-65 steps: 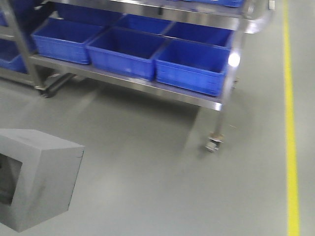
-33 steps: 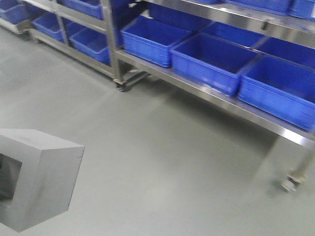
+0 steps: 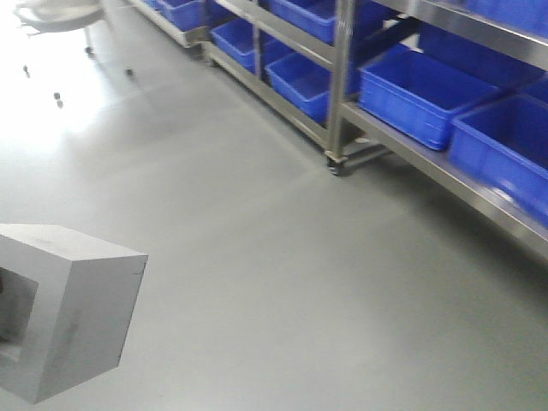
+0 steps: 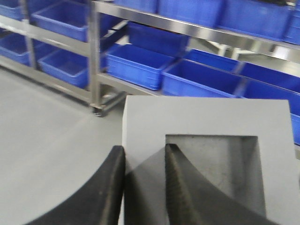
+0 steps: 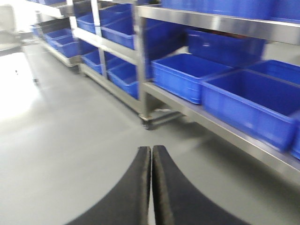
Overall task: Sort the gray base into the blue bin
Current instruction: 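Drive down the aisle between the blue bin shelves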
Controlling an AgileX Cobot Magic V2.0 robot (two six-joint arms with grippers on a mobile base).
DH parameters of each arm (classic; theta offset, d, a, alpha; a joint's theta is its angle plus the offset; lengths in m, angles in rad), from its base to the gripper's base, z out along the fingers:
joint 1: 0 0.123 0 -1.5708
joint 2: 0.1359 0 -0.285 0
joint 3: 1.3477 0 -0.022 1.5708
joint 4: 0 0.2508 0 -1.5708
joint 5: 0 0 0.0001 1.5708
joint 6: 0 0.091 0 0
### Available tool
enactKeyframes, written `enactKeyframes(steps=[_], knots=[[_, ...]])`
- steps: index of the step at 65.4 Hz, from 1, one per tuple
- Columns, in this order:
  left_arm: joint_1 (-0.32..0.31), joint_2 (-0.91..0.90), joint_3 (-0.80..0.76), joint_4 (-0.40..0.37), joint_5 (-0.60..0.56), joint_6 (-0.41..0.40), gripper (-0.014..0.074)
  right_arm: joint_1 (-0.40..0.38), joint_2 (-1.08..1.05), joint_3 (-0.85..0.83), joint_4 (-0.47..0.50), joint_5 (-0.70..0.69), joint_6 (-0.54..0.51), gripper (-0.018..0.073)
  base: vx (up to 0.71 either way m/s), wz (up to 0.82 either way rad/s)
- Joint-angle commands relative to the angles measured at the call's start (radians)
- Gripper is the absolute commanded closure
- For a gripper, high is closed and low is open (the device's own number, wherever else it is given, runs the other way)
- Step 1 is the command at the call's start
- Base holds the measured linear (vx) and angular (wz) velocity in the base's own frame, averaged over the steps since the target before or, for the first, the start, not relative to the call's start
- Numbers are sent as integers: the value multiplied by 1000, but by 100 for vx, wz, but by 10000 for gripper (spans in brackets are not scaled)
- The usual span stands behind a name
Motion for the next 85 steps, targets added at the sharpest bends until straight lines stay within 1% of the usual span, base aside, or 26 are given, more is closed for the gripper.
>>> enactKeyframes(steps=[1, 35, 49, 67, 85], knots=[[-2, 4, -29, -9, -108, -8, 594, 0, 1, 1, -7, -75, -8, 564, 23, 57], [-2, 4, -29, -9, -108, -8, 594, 0, 1, 1, -7, -75, -8, 564, 21, 54], [-2, 4, -29, -9, -108, -8, 594, 0, 1, 1, -7, -75, -8, 564, 18, 39], [-2, 4, -29, -9, -108, -8, 594, 0, 1, 1, -7, -75, -8, 564, 15, 17], [0, 4, -29, -9, -108, -8, 594, 0, 1, 1, -7, -75, -8, 564, 17, -12]])
